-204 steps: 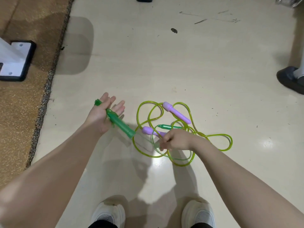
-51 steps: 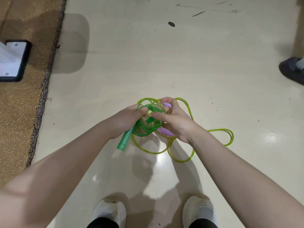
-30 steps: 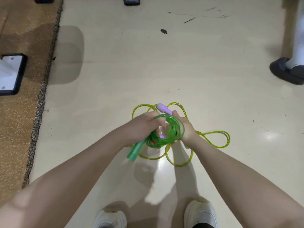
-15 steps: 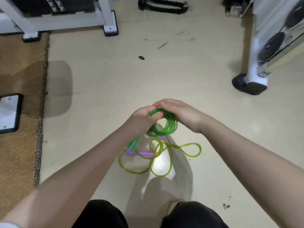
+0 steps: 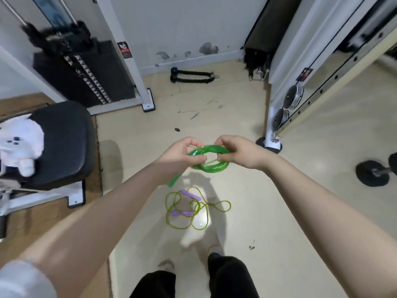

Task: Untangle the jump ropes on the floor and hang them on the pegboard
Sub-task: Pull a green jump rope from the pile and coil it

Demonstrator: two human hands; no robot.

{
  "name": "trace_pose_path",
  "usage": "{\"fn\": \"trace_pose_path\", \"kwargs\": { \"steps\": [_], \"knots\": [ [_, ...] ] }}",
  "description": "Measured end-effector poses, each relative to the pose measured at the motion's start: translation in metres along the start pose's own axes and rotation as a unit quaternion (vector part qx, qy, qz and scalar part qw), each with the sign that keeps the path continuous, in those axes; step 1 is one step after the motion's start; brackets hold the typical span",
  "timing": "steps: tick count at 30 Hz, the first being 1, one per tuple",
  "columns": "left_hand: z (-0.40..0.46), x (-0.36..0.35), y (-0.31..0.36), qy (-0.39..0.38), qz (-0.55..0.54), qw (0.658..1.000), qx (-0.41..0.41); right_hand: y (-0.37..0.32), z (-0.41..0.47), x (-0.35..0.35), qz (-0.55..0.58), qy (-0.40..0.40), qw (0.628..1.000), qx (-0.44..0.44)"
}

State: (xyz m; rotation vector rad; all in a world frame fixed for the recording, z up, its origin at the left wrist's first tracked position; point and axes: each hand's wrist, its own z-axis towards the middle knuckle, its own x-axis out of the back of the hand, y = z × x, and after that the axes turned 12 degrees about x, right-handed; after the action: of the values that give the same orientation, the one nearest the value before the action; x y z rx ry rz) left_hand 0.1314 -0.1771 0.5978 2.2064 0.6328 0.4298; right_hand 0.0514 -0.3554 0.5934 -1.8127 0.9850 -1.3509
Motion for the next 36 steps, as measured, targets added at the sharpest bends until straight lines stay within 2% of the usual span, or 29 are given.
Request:
{"fn": "trace_pose_path", "kwargs": {
  "steps": [2,4,7,9,12,16,25,31,36],
  "knots": [
    [-0.021,0.004,0.046,0.020,0.042,0.998,-0.031,-0.040,-0.003,0.030,-0.109,0.021,0.994,0.024],
    [-0.027,0.006,0.085,0.063,0.101,0.991,-0.066,-0.070,-0.001,0.063,-0.160,0.034,0.986,0.026],
    [-0.016,0.015,0.134,0.134,0.270,0.946,-0.116,-0.095,0.007,0.107,-0.173,0.041,0.984,0.033],
    [-0.011,0.020,0.167,0.169,0.304,0.926,-0.147,-0.107,0.013,0.138,-0.146,0.058,0.986,0.051],
    [-0.010,0.021,0.217,0.222,0.274,0.915,-0.198,-0.124,0.024,0.184,-0.071,0.105,0.989,0.079],
    [-0.005,0.033,0.275,0.260,0.217,0.911,-0.234,-0.154,0.044,0.245,0.039,0.111,0.987,0.106],
    [0.065,0.111,0.405,0.300,0.150,0.899,-0.280,-0.197,0.148,0.351,0.062,0.200,0.963,0.170],
    [0.137,0.203,0.509,0.296,0.092,0.898,-0.313,-0.237,0.273,0.435,0.090,0.252,0.938,0.220],
    [0.173,0.288,0.600,0.325,0.068,0.876,-0.349,-0.289,0.374,0.498,0.112,0.300,0.904,0.282]
  ]
}}
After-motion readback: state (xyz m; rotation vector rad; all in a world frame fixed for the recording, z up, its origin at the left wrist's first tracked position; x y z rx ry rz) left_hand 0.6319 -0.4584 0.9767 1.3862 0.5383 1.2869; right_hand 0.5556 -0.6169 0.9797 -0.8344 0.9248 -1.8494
